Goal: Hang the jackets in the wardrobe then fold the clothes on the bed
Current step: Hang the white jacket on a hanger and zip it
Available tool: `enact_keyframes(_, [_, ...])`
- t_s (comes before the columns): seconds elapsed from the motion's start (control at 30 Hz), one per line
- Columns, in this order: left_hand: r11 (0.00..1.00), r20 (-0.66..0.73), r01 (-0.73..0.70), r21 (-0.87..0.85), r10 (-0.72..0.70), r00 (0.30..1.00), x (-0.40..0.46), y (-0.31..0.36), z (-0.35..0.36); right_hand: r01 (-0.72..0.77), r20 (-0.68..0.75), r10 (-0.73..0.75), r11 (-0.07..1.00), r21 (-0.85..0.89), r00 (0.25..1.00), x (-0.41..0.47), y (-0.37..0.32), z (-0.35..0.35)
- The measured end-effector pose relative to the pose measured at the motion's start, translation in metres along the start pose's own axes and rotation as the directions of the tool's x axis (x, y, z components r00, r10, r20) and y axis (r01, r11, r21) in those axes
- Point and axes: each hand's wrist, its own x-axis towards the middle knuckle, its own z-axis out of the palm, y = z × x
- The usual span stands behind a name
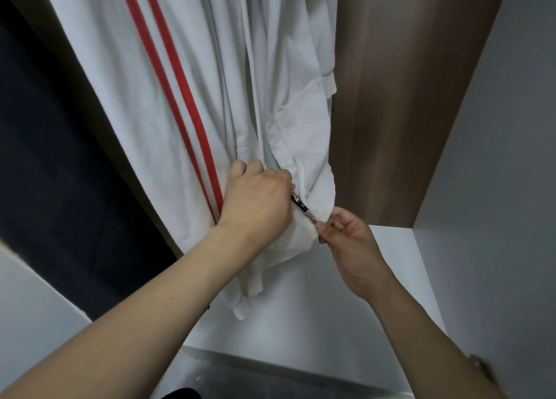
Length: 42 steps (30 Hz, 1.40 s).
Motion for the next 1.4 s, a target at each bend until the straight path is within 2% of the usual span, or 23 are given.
enact_keyframes(0.1, [0.998,0.009,0.056,0.042,-0.057,0.998,0.009,0.0,-0.003,0.016,-0.015,-0.015,0.999,0.038,1.0,0.003,0.002,-0.001])
enact_keyframes(0.23, [0.982,-0.102,0.182,0.06,-0.175,0.979,0.027,-0.029,-0.009,-0.005,-0.08,0.006,1.0,0.002,0.997,0.003,0.001,-0.015])
enact_keyframes(0.3, [0.972,-0.144,0.228,0.049,-0.219,0.965,0.034,-0.042,-0.012,-0.075,-0.124,0.067,0.995,-0.062,0.99,0.003,0.005,-0.023])
enact_keyframes(0.37, [0.984,-0.123,0.175,0.008,-0.173,0.977,0.034,-0.039,-0.015,-0.202,-0.151,0.172,0.956,-0.212,0.973,0.003,0.008,-0.027])
enact_keyframes(0.43, [0.996,-0.08,0.06,-0.068,-0.066,0.995,0.03,-0.026,-0.015,-0.324,-0.187,0.265,0.804,-0.499,0.946,0.006,0.008,-0.027])
enact_keyframes(0.47, [0.995,-0.066,0.005,-0.102,-0.012,0.998,0.028,-0.019,-0.015,-0.317,-0.209,0.238,0.695,-0.645,0.948,0.008,0.006,-0.025])
enact_keyframes(0.53, [0.986,-0.054,-0.082,-0.146,0.074,0.996,0.027,-0.008,-0.016,-0.161,-0.172,0.027,0.52,-0.839,0.985,0.014,0.001,-0.018])
enact_keyframes(0.63, [0.975,-0.008,-0.145,-0.166,0.146,0.989,0.034,0.002,-0.02,0.081,0.006,-0.245,0.297,-0.952,0.969,0.033,-0.009,0.005])
enact_keyframes(0.7, [0.981,-0.014,-0.146,-0.125,0.145,0.989,0.041,0.001,-0.027,0.129,0.046,-0.312,0.252,-0.959,0.949,0.042,-0.014,0.015])
enact_keyframes(0.8, [0.994,-0.149,-0.055,0.091,0.068,0.987,0.063,-0.024,-0.052,0.05,-0.018,-0.24,0.276,-0.96,0.971,0.046,-0.018,0.015])
enact_keyframes(0.9, [0.983,-0.343,0.058,0.176,0.006,0.939,0.095,-0.05,-0.084,-0.142,-0.138,0.041,0.132,-0.981,0.99,0.05,-0.029,0.015])
enact_keyframes(0.93, [0.982,-0.333,0.044,0.182,0.02,0.943,0.102,-0.052,-0.094,-0.162,-0.148,0.101,0.14,-0.977,0.984,0.054,-0.04,0.02])
enact_keyframes(0.97, [0.982,-0.299,0.004,0.187,0.053,0.953,0.107,-0.051,-0.102,-0.146,-0.125,0.106,0.216,-0.965,0.986,0.059,-0.055,0.03])
enact_keyframes(1.03, [0.978,-0.22,-0.102,0.181,0.141,0.965,0.116,-0.045,-0.117,-0.023,-0.041,-0.03,0.451,-0.892,0.999,0.072,-0.094,0.056])
enact_keyframes(1.07, [0.973,-0.184,-0.134,0.186,0.169,0.968,0.121,-0.044,-0.125,0.048,-0.025,-0.142,0.486,-0.873,0.99,0.079,-0.114,0.07])
enact_keyframes(1.1, [0.968,-0.165,-0.143,0.208,0.179,0.97,0.125,-0.045,-0.134,0.086,-0.02,-0.219,0.462,-0.883,0.976,0.084,-0.133,0.083])
enact_keyframes(1.13, [0.96,-0.166,-0.14,0.242,0.184,0.969,0.13,-0.049,-0.146,0.078,-0.018,-0.227,0.405,-0.911,0.974,0.09,-0.146,0.092])
enact_keyframes(1.17, [0.953,-0.195,-0.127,0.277,0.185,0.963,0.136,-0.054,-0.159,0.034,-0.028,-0.178,0.335,-0.942,0.984,0.094,-0.155,0.099])
enact_keyframes(1.23, [0.947,-0.308,-0.061,0.316,0.164,0.937,0.149,-0.069,-0.192,-0.069,-0.067,0.02,0.176,-0.982,0.998,0.099,-0.163,0.106])
enact_keyframes(1.27, [0.946,-0.355,-0.026,0.324,0.147,0.923,0.156,-0.078,-0.208,-0.096,-0.082,0.1,0.136,-0.986,0.992,0.1,-0.168,0.107])
enact_keyframes(1.3, [0.942,-0.377,-0.006,0.336,0.141,0.915,0.162,-0.086,-0.222,-0.103,-0.082,0.135,0.155,-0.982,0.987,0.101,-0.177,0.111])
enact_keyframes(1.33, [0.934,-0.373,-0.003,0.358,0.146,0.916,0.168,-0.093,-0.234,-0.077,-0.053,0.104,0.236,-0.969,0.993,0.101,-0.19,0.117])
enact_keyframes(1.4, [0.913,-0.322,-0.041,0.407,0.186,0.928,0.175,-0.101,-0.249,0.063,0.01,-0.131,0.407,-0.911,0.991,0.101,-0.223,0.137])
